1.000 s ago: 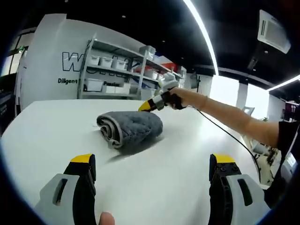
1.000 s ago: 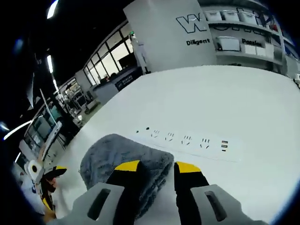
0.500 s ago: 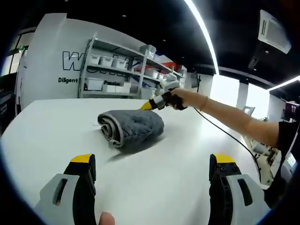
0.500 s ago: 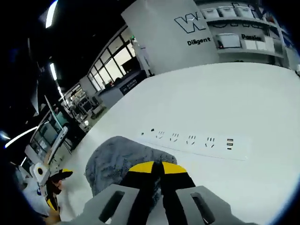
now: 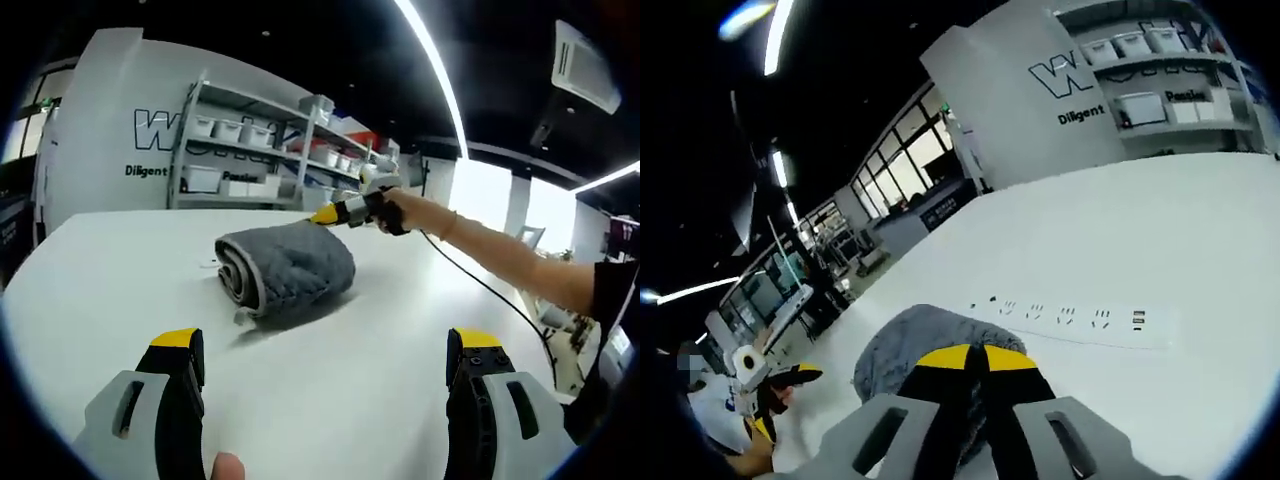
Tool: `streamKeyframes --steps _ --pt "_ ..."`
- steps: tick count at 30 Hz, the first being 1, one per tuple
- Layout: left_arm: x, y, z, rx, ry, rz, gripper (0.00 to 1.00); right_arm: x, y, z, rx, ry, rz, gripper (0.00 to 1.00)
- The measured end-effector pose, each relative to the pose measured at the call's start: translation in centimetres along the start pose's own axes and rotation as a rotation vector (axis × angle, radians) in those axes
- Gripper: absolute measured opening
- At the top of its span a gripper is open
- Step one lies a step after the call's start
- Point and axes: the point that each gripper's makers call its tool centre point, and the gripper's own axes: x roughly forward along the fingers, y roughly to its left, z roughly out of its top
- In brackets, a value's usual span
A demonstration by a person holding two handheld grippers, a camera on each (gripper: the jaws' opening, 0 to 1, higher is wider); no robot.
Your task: Open the folded towel by lifting each exposed corner and separating the folded layers until the towel lies flat within the target outline without major curled edges
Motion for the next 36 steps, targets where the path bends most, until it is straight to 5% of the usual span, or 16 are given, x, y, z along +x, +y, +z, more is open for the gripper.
streamKeyframes --steps 22,36 --pt "-0.1 0.1 0.2 -0.001 -0.005 -0.003 1.00 -4.1 6.5 0.4 -0.226 -0.076 0.184 0.00" --pt "-0.6 0.0 0.3 0.011 -0.004 0.000 1.00 -7.2 11.6 -4.4 -0.362 -0.059 0.313 0.00"
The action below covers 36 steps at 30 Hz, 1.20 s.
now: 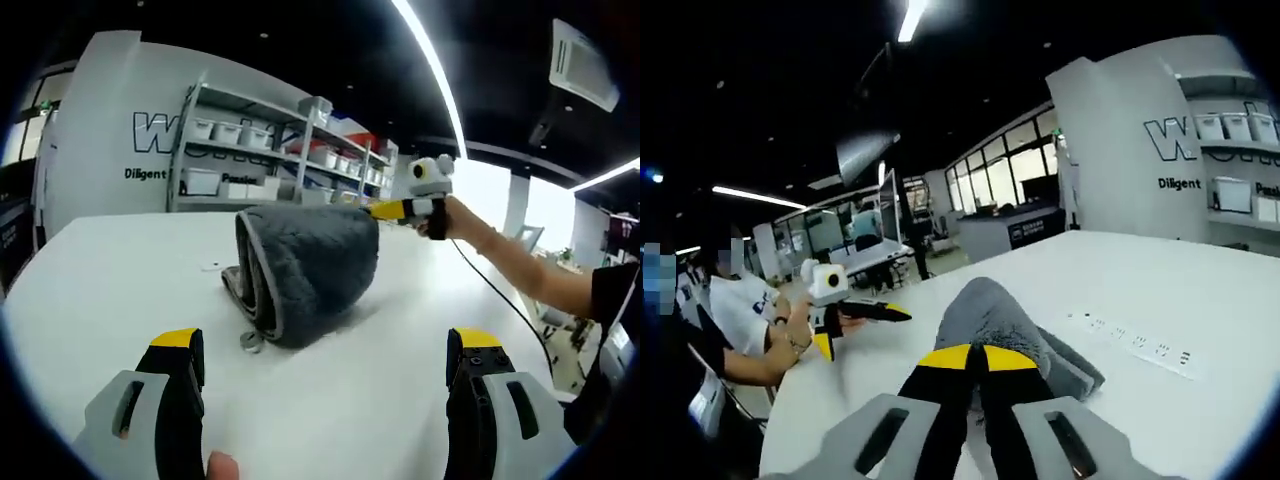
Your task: Open the folded towel by lifting each exposed corner and separating the folded layers until the towel lies flat within the target outline without major curled edges
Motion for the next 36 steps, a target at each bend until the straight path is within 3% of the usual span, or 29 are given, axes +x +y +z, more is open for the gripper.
streamKeyframes --steps 7,15,25,36 --pt "-0.4 -0.1 0.6 0.006 -0.020 -0.007 1.00 -0.4 1.5 -1.1 -0.014 0.008 0.035 0.00" --pt "-0.9 0.1 1.1 0.009 -0.038 -0.007 1.00 -0.9 3.5 -4.5 0.028 0.014 0.078 0.00" --pt "-0.7 0.1 1.2 0.006 -0.039 -0.017 1.00 -2.2 5.0 -8.4 -0.007 0.104 0.124 0.00" --pt "-0.5 0.0 0.7 0.008 -0.016 -0.020 1.00 -3.3 4.5 -12.5 -0.016 0.200 0.122 0.00"
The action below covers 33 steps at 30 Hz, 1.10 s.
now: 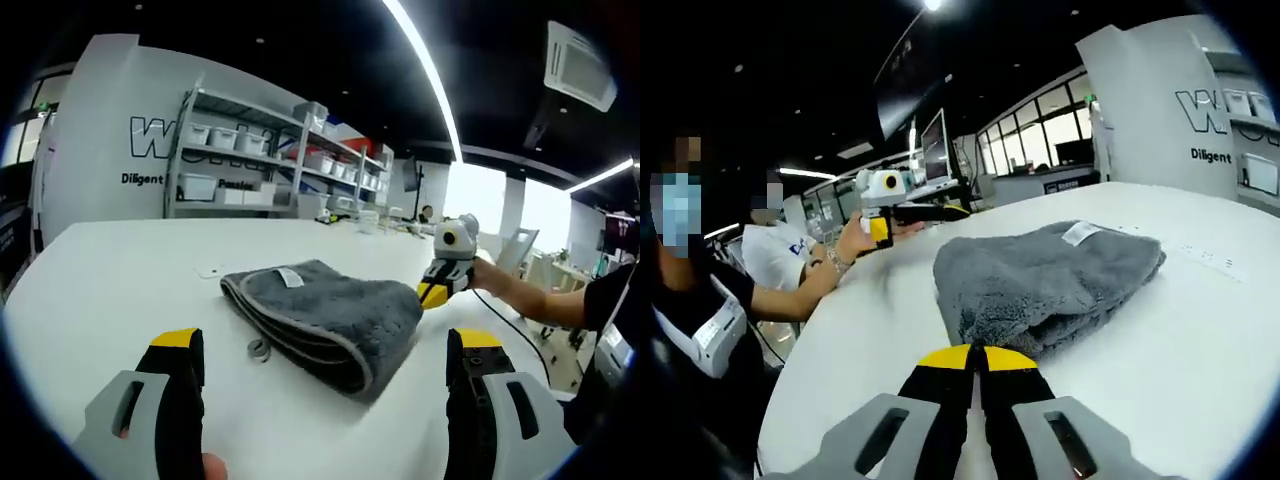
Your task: Open the folded towel by lifting each exposed corner and separating the folded layers until the towel lies flat within the target outline without major curled edges
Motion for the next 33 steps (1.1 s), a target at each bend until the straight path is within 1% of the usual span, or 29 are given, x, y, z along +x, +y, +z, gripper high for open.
streamKeyframes --steps 4,8,10,13,17,20,22,24,27,31,32,33 --pt "0.1 0.2 0.0 0.003 0.007 0.001 1.00 0.4 0.2 -1.2 -0.020 0.029 -0.005 0.00" --pt "0.1 0.3 -0.3 0.003 0.019 -0.001 1.00 0.3 0.0 -1.5 -0.011 0.040 -0.014 0.00" --pt "0.2 0.3 -0.6 0.005 0.038 -0.003 1.00 0.3 -0.1 -1.5 -0.006 0.035 -0.016 0.00" --pt "0.4 -0.1 -1.1 0.023 0.060 -0.006 1.00 0.6 0.3 -1.9 -0.005 0.046 -0.020 0.00" --pt "0.6 -0.6 -1.6 0.041 0.083 -0.019 1.00 0.3 0.3 -1.6 -0.019 0.038 -0.030 0.00" --pt "0.7 -0.9 -1.9 0.035 0.098 -0.035 1.00 -0.1 0.5 -1.0 -0.031 0.019 -0.047 0.03" --pt "0.8 -1.3 -2.2 0.042 0.111 -0.042 1.00 -0.4 0.4 -0.6 -0.045 0.009 -0.071 0.10" --pt "0.8 -1.4 -2.3 0.051 0.118 -0.044 1.00 -0.8 0.3 -0.1 -0.049 0.000 -0.096 0.20" --pt "0.8 -1.5 -2.3 0.054 0.122 -0.049 1.00 -1.3 0.4 0.6 -0.066 -0.016 -0.127 0.28" --pt "0.8 -1.4 -2.2 0.055 0.120 -0.047 1.00 -1.6 0.7 0.7 -0.046 -0.013 -0.129 0.42" --pt "0.7 -1.4 -2.2 0.056 0.120 -0.044 1.00 -1.7 0.7 0.8 -0.037 -0.019 -0.136 0.46" --pt "0.6 -1.4 -2.2 0.057 0.119 -0.043 1.00 -1.7 0.6 0.8 -0.033 -0.020 -0.141 0.53"
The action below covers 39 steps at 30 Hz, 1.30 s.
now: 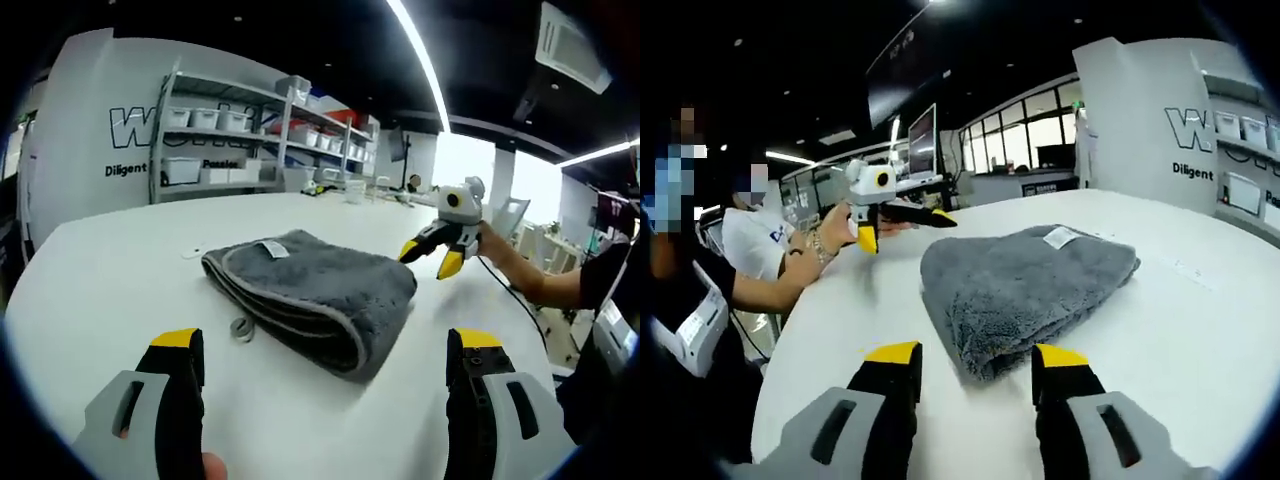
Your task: Open the folded towel by lifting each exposed corner and separating the folded layers until the towel lies flat within the target outline without major curled edges
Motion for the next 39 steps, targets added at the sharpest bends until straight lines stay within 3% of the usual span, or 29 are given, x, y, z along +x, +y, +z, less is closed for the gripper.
streamKeyframes --steps 11,20,26,39 --pt "0.0 0.1 -0.1 -0.007 0.005 0.004 1.00 -0.5 -2.0 -1.3 0.043 0.051 -0.094 0.85" --pt "0.0 -0.2 0.0 -0.001 -0.001 0.004 1.00 -0.8 -2.9 -2.5 0.059 0.103 -0.141 0.99" --pt "-0.1 0.0 0.1 -0.003 -0.002 0.002 1.00 -0.8 -2.9 -2.7 0.067 0.109 -0.140 0.99" --pt "0.1 0.0 -0.2 0.003 0.020 -0.001 1.00 -1.3 -2.6 -1.3 0.081 0.065 -0.122 0.99"
